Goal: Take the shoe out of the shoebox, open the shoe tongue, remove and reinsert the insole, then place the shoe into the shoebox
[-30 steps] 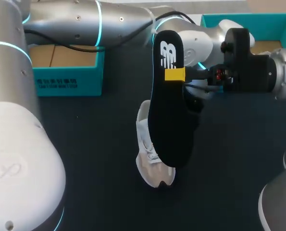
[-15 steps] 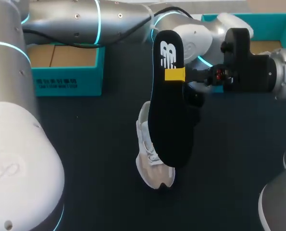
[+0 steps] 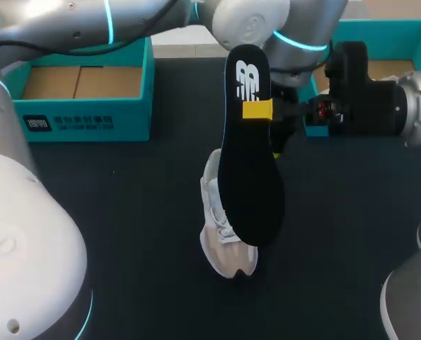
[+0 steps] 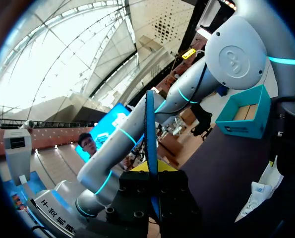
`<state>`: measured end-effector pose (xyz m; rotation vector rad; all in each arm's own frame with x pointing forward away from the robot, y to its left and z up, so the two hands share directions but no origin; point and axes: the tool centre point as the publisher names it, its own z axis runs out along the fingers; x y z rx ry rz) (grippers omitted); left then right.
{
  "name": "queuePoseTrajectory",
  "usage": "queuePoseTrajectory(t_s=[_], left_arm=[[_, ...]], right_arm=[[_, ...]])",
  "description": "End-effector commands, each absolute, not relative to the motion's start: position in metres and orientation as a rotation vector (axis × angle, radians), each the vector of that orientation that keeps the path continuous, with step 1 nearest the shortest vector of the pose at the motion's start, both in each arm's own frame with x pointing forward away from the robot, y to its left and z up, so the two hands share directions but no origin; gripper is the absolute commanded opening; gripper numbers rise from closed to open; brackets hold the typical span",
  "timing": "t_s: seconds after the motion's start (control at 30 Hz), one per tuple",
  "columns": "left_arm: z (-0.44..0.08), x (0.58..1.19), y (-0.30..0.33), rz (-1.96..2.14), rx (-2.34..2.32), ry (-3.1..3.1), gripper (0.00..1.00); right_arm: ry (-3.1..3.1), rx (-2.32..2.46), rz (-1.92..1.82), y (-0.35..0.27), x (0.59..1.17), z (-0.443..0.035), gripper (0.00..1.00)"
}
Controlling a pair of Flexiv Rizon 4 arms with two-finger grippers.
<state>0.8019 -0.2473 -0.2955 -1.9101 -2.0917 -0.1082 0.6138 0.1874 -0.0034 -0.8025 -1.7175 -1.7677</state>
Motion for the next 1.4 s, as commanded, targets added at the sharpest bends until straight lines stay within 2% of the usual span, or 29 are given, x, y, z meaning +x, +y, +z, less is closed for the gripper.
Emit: queuePoseTrajectory(t_s=[0.03, 0.33, 0.83, 1.4], left_arm=[[-0.279, 0.812, -0.235, -0.001, -1.98, -2.16, 1.0], [-0.245, 0.831, -0.223, 0.177, -2.148, -2.193, 1.0], [-0.174, 0.824, -0.185, 0.474, -2.494, -2.213, 1.0], [-0.114, 0.805, -0.154, 0.726, -2.742, -2.271, 1.0]], right_arm=[[-1.706, -0.829, -1.753, 0.186, 0.614, -0.005, 0.0], [-1.68, -0.992, -1.738, 0.142, 0.635, -0.008, 0.0], [-1.605, -1.166, -1.69, 0.091, 0.693, -0.016, 0.0], [-1.372, -1.29, -1.603, 0.098, 0.733, -0.067, 0.0]])
